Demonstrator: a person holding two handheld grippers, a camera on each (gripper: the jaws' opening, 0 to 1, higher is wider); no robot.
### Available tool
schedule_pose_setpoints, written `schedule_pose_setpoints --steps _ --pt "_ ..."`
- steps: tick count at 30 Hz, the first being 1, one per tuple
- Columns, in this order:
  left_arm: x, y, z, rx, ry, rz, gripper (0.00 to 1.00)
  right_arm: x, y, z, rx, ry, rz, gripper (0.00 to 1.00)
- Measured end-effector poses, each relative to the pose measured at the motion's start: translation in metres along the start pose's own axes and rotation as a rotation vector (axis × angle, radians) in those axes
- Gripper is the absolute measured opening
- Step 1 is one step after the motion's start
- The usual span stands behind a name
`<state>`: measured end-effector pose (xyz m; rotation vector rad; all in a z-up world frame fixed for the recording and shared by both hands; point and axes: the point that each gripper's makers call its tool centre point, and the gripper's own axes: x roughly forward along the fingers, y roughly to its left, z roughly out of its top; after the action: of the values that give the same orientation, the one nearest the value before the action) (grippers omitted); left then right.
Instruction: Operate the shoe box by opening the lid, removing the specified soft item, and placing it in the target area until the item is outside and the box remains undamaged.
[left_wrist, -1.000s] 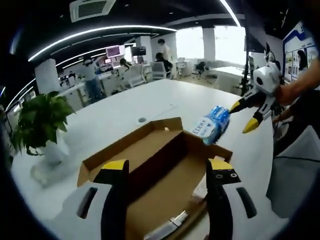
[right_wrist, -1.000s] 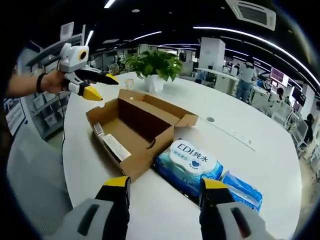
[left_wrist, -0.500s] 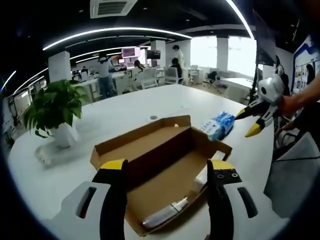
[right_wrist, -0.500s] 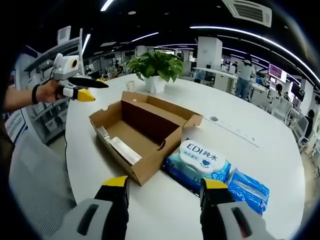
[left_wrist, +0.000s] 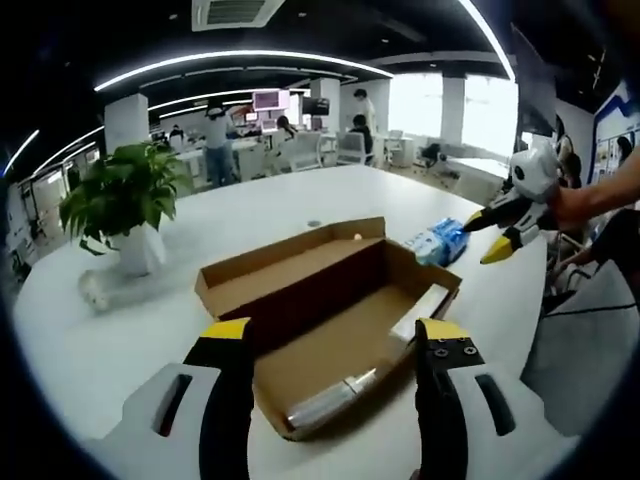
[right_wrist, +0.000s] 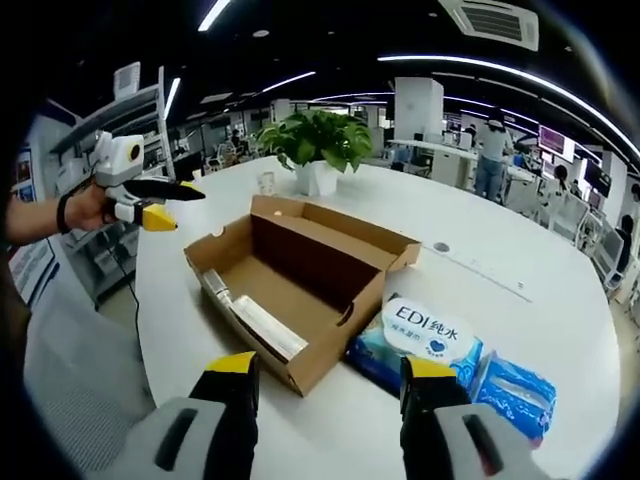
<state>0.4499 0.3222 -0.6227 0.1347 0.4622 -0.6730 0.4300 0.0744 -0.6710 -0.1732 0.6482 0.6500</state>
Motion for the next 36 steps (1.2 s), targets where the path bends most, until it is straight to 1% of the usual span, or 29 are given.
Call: schedule_pose_setpoints --steps 2,5,9,16,17,18,19,20,21,22,24,26,30,33,34,36 --pt "-0.003 -0.002 -0.003 -0.002 0.003 -0.004 0.65 0.003 0.003 0.001 0.001 0.001 0.005 0.54" --pt "-0.007 -0.003 -0.005 0.024 0.012 -0.005 0.65 0.007 0.007 0.007 -0.009 -0.003 0.013 0.54" --pt "-0.015 0.003 -0.005 0.01 0.004 0.01 0.64 0.015 0.008 0.018 -0.037 -0.002 0.021 0.54" --pt "-0.024 0.001 -0.008 0.016 0.007 0.008 0.65 0.031 0.014 0.03 -0.112 0.038 0.067 0.55" --pt "-0.025 0.001 -0.009 0.021 0.008 0.009 0.64 0.034 0.014 0.033 -0.132 0.045 0.074 0.55" --pt "-0.025 0.0 -0.01 0.022 0.01 0.008 0.65 0.036 0.015 0.035 -0.176 0.062 0.084 0.55" --pt "-0.026 -0.001 -0.011 0.018 0.011 0.003 0.65 0.039 0.016 0.034 -0.201 0.083 0.096 0.55" --pt "-0.027 -0.003 -0.011 0.014 0.011 0.001 0.65 0.042 0.016 0.032 -0.222 0.109 0.105 0.56" --pt "-0.028 -0.004 -0.012 0.012 0.012 -0.001 0.65 0.046 0.017 0.028 -0.255 0.15 0.123 0.57" --pt "-0.029 -0.006 -0.013 0.013 0.013 -0.002 0.65 0.05 0.017 0.028 -0.28 0.16 0.128 0.58" --pt "-0.03 -0.009 -0.015 0.015 0.015 -0.007 0.65 0.056 0.017 0.029 -0.362 0.187 0.136 0.57" --pt "-0.03 -0.01 -0.016 0.016 0.015 -0.008 0.66 0.061 0.017 0.032 -0.422 0.208 0.139 0.57" --pt "-0.03 -0.012 -0.016 0.013 0.012 -0.011 0.67 0.071 0.021 0.035 -0.46 0.241 0.173 0.58" --pt "-0.031 -0.013 -0.015 0.01 0.009 -0.01 0.67 0.077 0.024 0.036 -0.506 0.269 0.197 0.59" --pt "-0.031 -0.013 -0.015 0.008 0.008 -0.011 0.67 0.078 0.024 0.036 -0.509 0.27 0.201 0.59" --pt "-0.032 -0.013 -0.015 0.008 0.008 -0.011 0.67 0.081 0.028 0.032 -0.533 0.293 0.231 0.6"
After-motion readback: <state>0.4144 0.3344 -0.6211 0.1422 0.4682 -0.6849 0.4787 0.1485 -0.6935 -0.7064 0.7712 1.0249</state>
